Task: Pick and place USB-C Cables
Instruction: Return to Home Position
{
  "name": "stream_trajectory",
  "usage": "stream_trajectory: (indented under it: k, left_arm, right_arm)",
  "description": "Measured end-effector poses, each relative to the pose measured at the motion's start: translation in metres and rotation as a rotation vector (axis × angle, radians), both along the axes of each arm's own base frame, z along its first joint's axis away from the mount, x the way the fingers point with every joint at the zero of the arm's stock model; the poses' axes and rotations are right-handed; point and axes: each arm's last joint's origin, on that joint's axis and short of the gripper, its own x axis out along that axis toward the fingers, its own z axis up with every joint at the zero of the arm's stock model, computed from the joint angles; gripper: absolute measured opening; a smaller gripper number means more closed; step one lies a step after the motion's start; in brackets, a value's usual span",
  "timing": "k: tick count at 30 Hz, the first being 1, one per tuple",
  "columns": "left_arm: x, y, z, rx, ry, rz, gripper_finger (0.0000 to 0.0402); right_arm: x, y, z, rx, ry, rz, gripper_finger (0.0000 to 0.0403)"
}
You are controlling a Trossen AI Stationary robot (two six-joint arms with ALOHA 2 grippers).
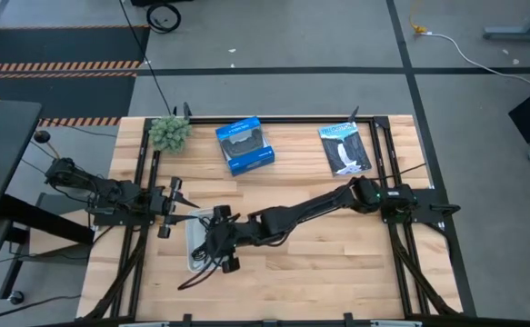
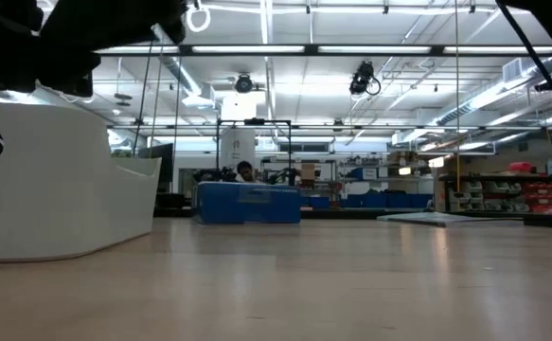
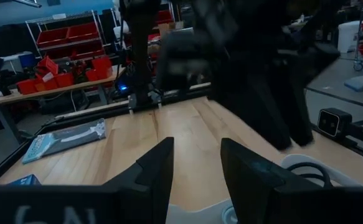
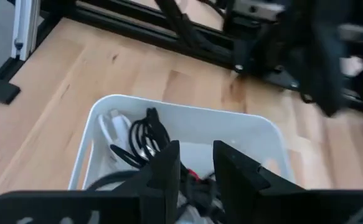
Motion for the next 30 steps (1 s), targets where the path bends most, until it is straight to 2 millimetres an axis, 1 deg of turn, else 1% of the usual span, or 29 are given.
stream_trajectory:
  k: [4,6,10,14,16,20,27,30]
  left_arm:
    - [0.000,0.000,0.000,0.000,0.000,0.000,0.0142]
    - [0.000,0.000,0.000,0.000,0.000,0.000,0.0142]
    - [0.000,0.000,0.000,0.000,-0.001,0.000,0.0142]
    - [0.000,0.000,0.000,0.000,0.000,0.000,0.0142]
    - [0.000,0.000,0.000,0.000,0.000,0.000,0.0142]
    - [0.000,0.000,0.000,0.000,0.000,0.000,0.0142]
    - [0.000,0.000,0.000,0.000,0.000,0.000,0.0142]
    - [0.000,0.000,0.000,0.000,0.000,0.000,0.0142]
  right_arm:
    - [-0.011,-0.004,0.024,-0.014,0.001,-0.020,0.0103]
    - [-0.017,-0.006,0.033,-0.034,0.009,-0.046,0.0103]
    - [-0.028,-0.005,0.040,-0.100,0.054,-0.093,0.0101]
    - [-0.040,-0.002,0.050,-0.115,0.089,-0.117,0.0096]
    - [-0.045,-0.001,0.051,-0.115,0.114,-0.121,0.0092]
    - [-0.052,0.002,0.046,-0.146,0.176,-0.153,0.0083]
    - [-0.067,-0.002,0.037,-0.191,0.322,-0.259,0.0073]
    - [-0.079,0.001,0.039,-0.245,0.362,-0.298,0.0069]
